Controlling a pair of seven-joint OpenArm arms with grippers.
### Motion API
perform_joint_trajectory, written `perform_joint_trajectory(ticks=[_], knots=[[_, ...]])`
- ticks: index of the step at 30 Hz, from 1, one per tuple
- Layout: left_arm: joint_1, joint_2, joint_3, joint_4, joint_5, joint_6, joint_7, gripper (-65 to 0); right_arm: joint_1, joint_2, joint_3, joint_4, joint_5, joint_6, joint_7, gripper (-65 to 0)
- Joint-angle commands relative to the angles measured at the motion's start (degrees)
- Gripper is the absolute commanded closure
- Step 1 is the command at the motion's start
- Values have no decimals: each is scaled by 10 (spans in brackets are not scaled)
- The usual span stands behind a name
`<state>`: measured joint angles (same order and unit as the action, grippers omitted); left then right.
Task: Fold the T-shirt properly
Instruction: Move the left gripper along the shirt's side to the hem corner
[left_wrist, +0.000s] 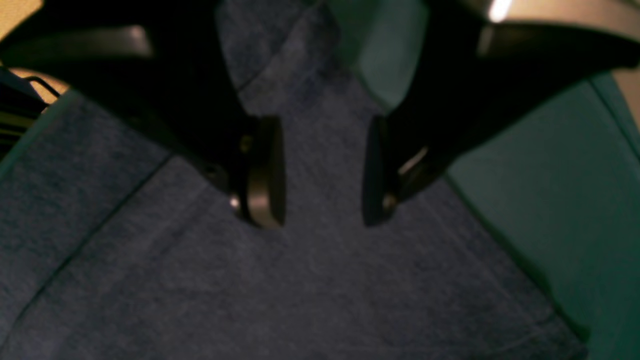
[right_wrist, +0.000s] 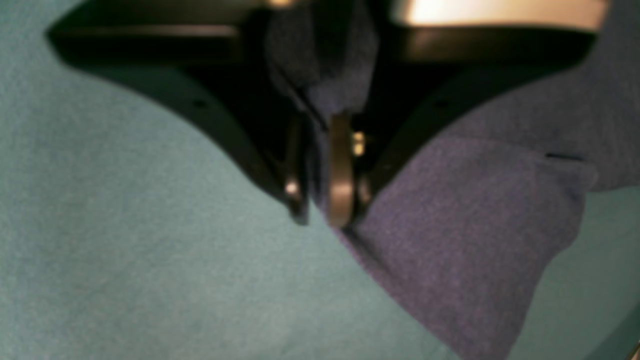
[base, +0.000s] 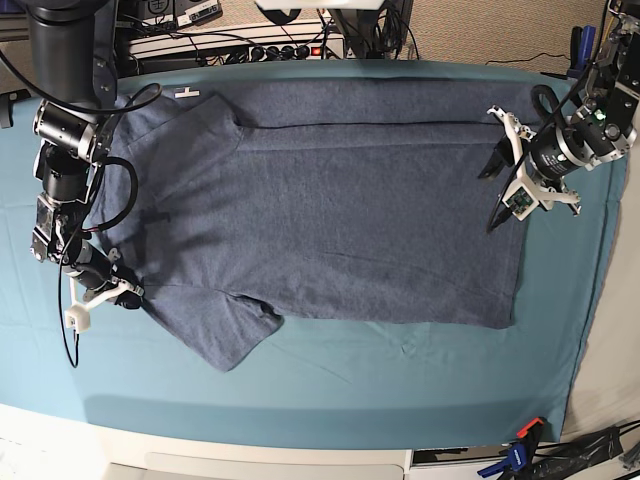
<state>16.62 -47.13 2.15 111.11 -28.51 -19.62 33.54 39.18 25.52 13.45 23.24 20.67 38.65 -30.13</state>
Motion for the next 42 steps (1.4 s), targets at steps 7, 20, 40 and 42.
perform_joint_trajectory(ticks=[7, 20, 40, 42], knots=[[-4, -10, -7, 8, -2, 0, -10, -268, 19, 9, 2, 7, -1, 6, 17, 0], [-46, -9, -7, 0, -5, 27, -16, -268, 19, 8, 2, 7, -38, 6, 32, 0], [-456, 101, -7, -506, -220, -15, 51, -268, 17, 8, 2, 7, -38, 6, 27, 0], [-498, 112, -7, -561, -221, -30, 58, -268, 17, 8, 2, 7, -38, 6, 27, 0]])
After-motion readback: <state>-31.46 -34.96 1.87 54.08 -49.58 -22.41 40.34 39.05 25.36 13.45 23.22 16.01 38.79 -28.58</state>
